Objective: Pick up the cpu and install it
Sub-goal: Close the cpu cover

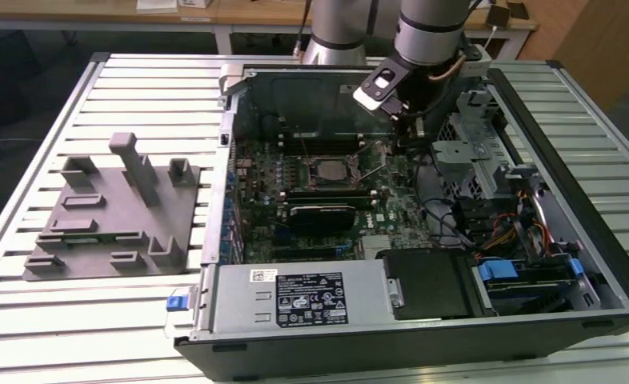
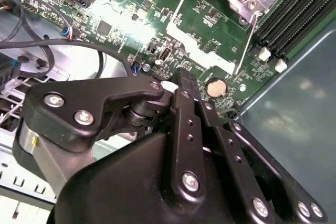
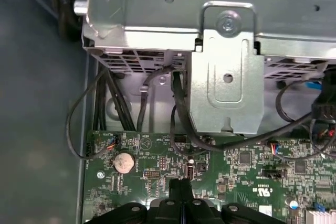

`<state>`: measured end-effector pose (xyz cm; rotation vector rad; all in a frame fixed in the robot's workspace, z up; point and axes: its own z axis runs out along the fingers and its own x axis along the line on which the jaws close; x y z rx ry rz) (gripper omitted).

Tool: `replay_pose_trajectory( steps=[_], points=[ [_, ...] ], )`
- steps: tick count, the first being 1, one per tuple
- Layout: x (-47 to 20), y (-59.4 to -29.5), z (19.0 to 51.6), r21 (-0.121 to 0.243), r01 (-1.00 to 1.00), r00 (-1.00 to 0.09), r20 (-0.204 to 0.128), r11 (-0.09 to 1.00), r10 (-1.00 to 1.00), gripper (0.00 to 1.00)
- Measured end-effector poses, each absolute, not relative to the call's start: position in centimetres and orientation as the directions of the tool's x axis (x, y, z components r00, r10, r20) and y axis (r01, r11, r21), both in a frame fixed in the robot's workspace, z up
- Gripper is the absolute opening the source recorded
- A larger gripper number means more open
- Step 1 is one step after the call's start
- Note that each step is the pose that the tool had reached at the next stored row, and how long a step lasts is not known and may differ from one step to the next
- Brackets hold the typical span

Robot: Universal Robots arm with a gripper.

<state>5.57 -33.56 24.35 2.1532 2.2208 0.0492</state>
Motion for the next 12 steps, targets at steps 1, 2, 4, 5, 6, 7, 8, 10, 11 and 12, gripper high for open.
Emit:
replay_pose_trajectory(
  steps=[1,2,4,5,6,7,8,10,11,12],
  points=[
    [5.56,-33.56,24.27,0.056,0.998,-0.033,-0.012,0.034,0.999,0.11],
    [5.54,-33.56,24.19,0.056,0.998,-0.035,-0.012,0.036,0.999,0.11],
    [5.38,-33.55,24.05,0.056,0.998,-0.037,-0.012,0.038,0.999,0.11],
    [5.30,-33.55,24.00,0.056,0.998,-0.037,-0.012,0.038,0.999,0.11],
    [5.25,-33.55,23.96,0.056,0.998,-0.037,-0.012,0.038,0.999,0.11],
    [5.18,-33.54,23.93,0.056,0.998,-0.038,-0.012,0.038,0.999,0.11],
    [5.11,-33.54,23.91,0.056,0.998,-0.038,-0.013,0.038,0.999,0.11],
    [5.01,-33.55,23.88,0.056,0.998,-0.038,-0.012,0.038,0.999,0.11],
    [4.96,-33.55,23.86,0.056,0.998,-0.038,-0.012,0.038,0.999,0.11],
    [4.93,-33.55,23.84,0.056,0.998,-0.038,-0.012,0.038,0.999,0.11]
  ],
)
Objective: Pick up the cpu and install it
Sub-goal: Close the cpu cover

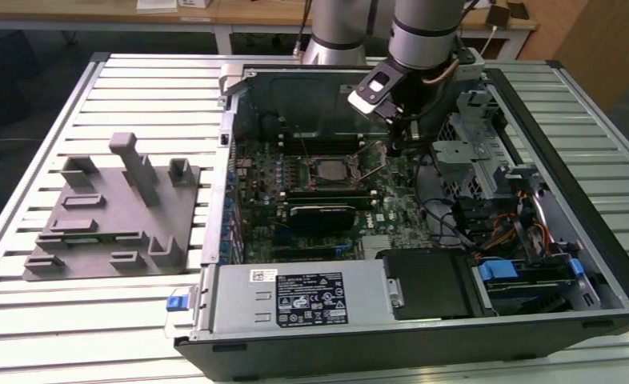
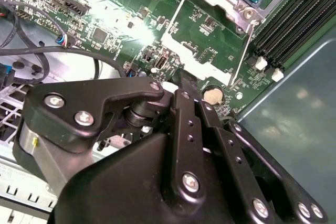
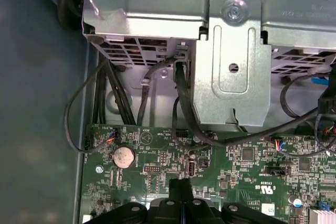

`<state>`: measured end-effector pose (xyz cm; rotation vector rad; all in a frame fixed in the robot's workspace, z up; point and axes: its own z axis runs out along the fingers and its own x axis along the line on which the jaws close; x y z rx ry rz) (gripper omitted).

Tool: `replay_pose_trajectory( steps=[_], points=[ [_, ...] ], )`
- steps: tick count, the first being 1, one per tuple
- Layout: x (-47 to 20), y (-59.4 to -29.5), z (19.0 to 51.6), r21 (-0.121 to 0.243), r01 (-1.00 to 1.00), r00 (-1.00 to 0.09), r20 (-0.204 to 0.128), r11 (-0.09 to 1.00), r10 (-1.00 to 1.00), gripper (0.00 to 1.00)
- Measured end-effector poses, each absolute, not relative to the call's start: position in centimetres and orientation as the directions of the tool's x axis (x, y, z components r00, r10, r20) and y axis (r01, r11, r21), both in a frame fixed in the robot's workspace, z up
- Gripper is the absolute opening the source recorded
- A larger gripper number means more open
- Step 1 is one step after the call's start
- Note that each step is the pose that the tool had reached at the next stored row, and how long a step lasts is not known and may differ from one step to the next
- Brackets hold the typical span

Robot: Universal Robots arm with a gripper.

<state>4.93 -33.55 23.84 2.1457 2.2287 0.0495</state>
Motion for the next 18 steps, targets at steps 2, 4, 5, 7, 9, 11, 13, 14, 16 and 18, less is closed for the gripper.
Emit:
replay_pose_trajectory(
  steps=[2,4,5,7,9,11,13,14,16,18],
  points=[
    [4.8,-33.5,23.8,0.056,0.998,-0.038,-0.012,0.038,0.999,0.11],
    [4.7,-33.5,23.8,0.056,0.998,-0.038,-0.012,0.038,0.999,0.11],
    [4.6,-33.5,23.8,0.056,0.998,-0.038,-0.011,0.038,0.999,0.11],
    [4.5,-33.5,23.8,0.056,0.998,-0.038,-0.011,0.038,0.999,0.11],
    [4.4,-33.5,23.8,0.056,0.998,-0.038,-0.011,0.038,0.999,0.11],
    [4.4,-33.5,23.8,0.056,0.998,-0.038,-0.011,0.038,0.999,0.11],
    [4.4,-33.5,23.8,0.056,0.998,-0.038,-0.011,0.038,0.999,0.11],
    [4.3,-33.5,23.8,0.056,0.998,-0.038,-0.011,0.038,0.999,0.11],
    [4.0,-33.5,23.8,0.056,0.998,-0.038,-0.011,0.038,0.999,0.11],
    [3.4,-33.5,23.8,0.056,0.998,-0.038,-0.011,0.038,0.999,0.11]
  ],
)
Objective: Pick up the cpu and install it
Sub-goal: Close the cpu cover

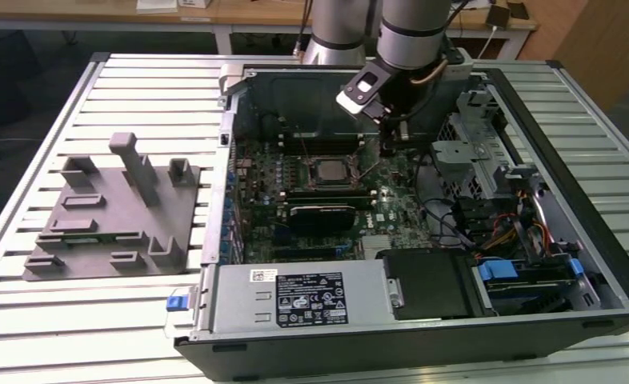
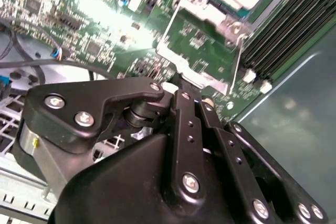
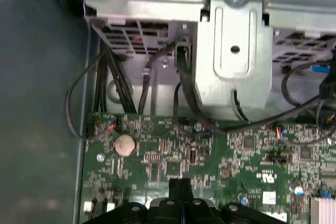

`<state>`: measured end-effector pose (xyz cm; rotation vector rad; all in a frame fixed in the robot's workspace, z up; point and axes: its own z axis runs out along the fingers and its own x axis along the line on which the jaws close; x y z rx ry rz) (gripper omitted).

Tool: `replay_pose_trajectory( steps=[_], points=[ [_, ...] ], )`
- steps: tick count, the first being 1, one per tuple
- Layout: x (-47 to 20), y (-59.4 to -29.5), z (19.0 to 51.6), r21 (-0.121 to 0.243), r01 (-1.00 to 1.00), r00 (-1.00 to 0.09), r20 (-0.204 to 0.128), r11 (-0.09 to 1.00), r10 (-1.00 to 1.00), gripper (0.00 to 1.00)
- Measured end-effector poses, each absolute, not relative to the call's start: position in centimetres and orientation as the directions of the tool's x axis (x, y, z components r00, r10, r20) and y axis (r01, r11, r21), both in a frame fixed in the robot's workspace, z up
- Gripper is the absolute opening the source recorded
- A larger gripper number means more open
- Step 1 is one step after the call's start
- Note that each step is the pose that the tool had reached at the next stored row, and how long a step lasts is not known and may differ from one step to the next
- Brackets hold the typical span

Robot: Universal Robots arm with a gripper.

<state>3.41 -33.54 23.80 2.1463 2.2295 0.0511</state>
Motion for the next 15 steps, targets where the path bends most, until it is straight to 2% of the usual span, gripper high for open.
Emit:
replay_pose_trajectory(
  steps=[15],
  points=[
    [0.1,-33.5,23.8,0.056,0.998,-0.038,-0.007,0.038,0.999,0.11]
  ],
)
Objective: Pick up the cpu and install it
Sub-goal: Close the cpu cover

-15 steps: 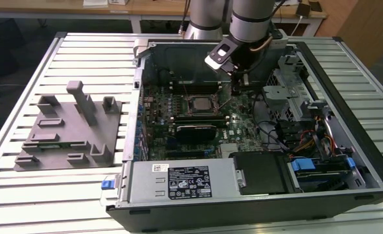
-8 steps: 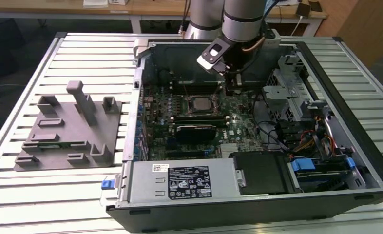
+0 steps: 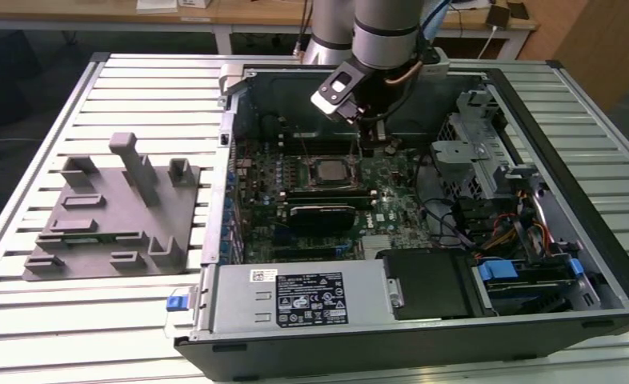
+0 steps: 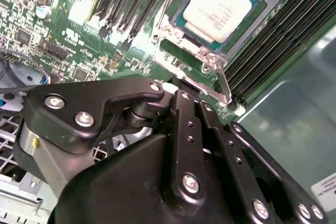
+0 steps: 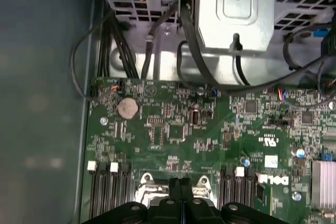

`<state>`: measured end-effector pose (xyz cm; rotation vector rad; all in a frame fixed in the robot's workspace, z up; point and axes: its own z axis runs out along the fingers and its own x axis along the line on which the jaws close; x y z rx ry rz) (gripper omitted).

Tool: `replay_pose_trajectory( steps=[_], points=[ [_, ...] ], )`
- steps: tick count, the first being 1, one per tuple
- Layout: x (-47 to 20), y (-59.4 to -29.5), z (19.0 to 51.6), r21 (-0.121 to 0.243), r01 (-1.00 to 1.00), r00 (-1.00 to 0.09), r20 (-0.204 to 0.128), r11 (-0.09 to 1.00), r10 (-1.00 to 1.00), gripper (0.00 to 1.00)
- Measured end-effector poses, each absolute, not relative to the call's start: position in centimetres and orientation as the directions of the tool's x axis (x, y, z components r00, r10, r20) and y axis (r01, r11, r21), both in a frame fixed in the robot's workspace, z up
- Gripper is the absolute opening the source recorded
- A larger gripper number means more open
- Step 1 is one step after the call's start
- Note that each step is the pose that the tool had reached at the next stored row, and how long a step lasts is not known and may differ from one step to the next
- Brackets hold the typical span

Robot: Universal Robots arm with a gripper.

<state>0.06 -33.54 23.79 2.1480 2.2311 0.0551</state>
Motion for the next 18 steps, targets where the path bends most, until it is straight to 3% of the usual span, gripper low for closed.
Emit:
replay_pose_trajectory(
  steps=[11,15,18],
  points=[
    [-0.49,-33.55,23.78,0.055,0.998,-0.038,-0.007,0.038,0.999,0.11],
    [-0.46,-33.54,23.69,-0.003,0.999,-0.038,-0.004,0.038,0.999,0.11],
    [-0.47,-33.55,23.70,-0.005,0.999,-0.038,-0.005,0.038,0.999,0.11]
  ],
)
